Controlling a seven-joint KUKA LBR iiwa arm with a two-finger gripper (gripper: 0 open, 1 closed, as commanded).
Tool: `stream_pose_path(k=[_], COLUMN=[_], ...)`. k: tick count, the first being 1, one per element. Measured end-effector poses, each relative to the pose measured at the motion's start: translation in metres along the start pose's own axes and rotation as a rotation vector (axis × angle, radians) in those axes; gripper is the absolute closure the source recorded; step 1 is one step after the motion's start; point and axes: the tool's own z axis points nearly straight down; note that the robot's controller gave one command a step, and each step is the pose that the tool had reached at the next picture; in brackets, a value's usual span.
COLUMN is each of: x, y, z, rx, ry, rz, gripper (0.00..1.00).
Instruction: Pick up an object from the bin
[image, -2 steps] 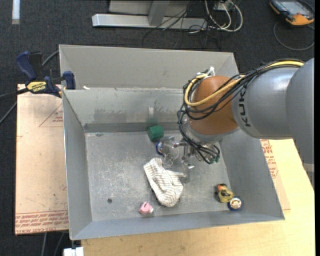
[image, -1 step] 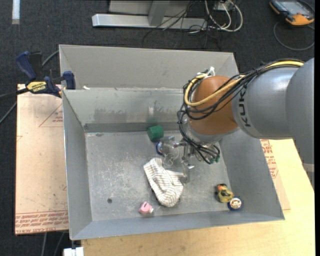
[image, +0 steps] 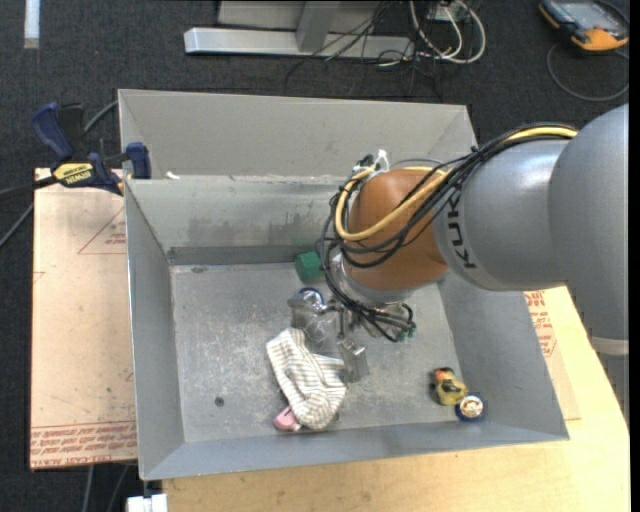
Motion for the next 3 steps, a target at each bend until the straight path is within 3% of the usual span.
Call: stream_pose_path(k=[1, 2, 3], x=[-0.002, -0.002, -0.023], y=[-0.010, -0.010, 0.071], z=[-0.009, -0.009, -0.001], rx=[0.001, 0.000, 0.000], ry=[0.000, 0.000, -0.007], rz=[-0.022, -0.022, -0.132], gripper=[1.00, 1.00, 1.00])
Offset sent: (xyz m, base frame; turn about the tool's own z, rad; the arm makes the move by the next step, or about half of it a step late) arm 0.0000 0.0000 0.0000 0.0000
